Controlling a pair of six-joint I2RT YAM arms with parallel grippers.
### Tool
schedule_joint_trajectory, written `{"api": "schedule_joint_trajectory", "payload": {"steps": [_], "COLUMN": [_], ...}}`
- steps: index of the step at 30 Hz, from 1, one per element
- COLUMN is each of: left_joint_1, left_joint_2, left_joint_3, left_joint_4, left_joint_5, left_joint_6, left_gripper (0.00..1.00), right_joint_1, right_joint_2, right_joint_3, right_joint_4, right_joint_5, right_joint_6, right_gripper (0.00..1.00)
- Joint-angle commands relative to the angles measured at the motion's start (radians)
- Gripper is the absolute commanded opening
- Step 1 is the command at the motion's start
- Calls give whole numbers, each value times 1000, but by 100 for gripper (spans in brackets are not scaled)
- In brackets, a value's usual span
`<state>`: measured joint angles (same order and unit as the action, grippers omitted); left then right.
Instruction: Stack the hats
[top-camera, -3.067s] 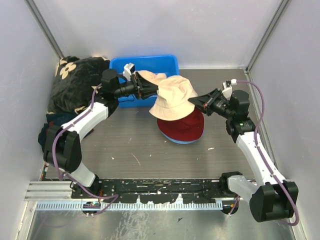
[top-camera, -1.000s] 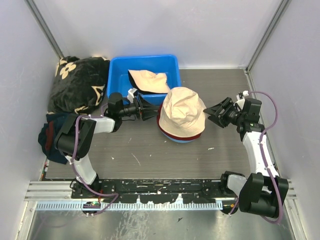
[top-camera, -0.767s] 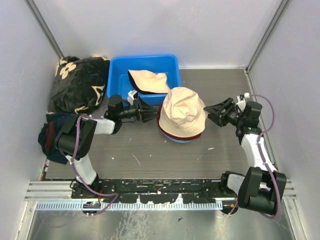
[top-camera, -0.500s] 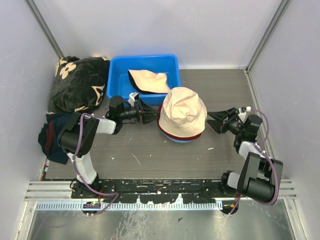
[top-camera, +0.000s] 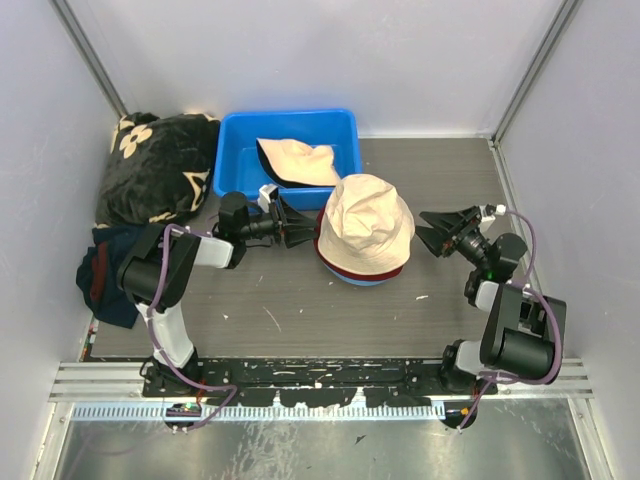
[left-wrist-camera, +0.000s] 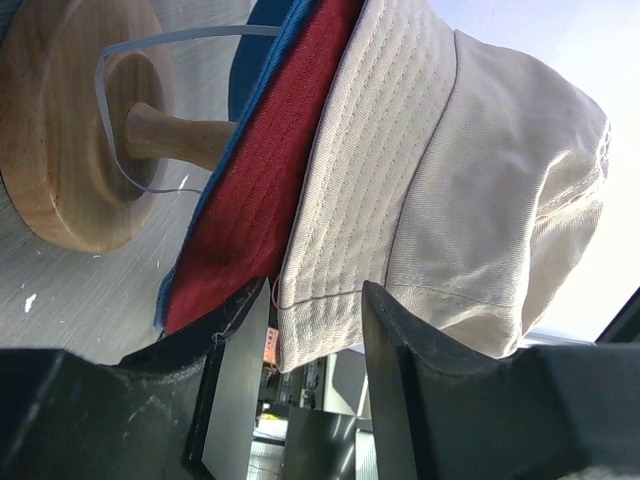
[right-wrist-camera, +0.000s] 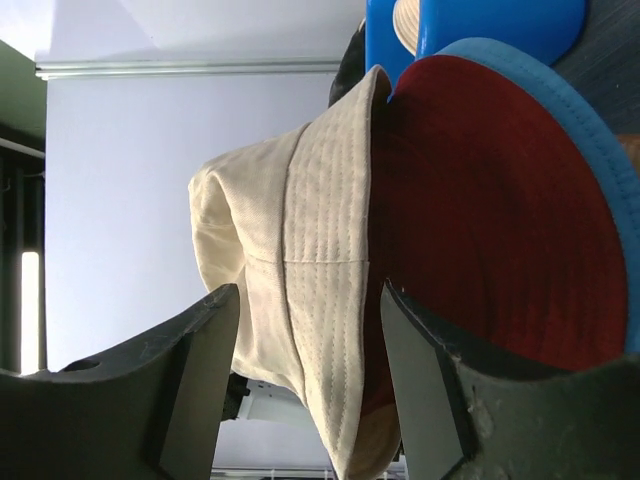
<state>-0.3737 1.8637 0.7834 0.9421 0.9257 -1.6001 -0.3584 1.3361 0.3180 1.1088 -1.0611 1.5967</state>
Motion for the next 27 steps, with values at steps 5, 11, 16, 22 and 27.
{"api": "schedule_joint_trajectory", "payload": {"steps": [5,11,16,22,27], "left_joint_1": [-2,-15,-17,-25,-28], "left_joint_2": [28,24,20,15,17], "left_joint_3": [40,38,30,12,-15], "left_joint_4": [13,14,15,34,64], "left_joint_5": [-25,-33,-32,-27,-26], "left_joint_6": [-10,-13,-13,-22,-26], "left_gripper": [49,49,49,49,49], "right_joint_1": [42,95,104,105,104], "right_joint_2": [77,129,129,111,125], "right_joint_3": [74,98,75,41,36], "right_joint_4": [133,225,217,153,154], "right_joint_5": [-10,15,20,25,33], "right_joint_6": [33,93,88,40,33], "right_gripper": [66,63,24,3,2]}}
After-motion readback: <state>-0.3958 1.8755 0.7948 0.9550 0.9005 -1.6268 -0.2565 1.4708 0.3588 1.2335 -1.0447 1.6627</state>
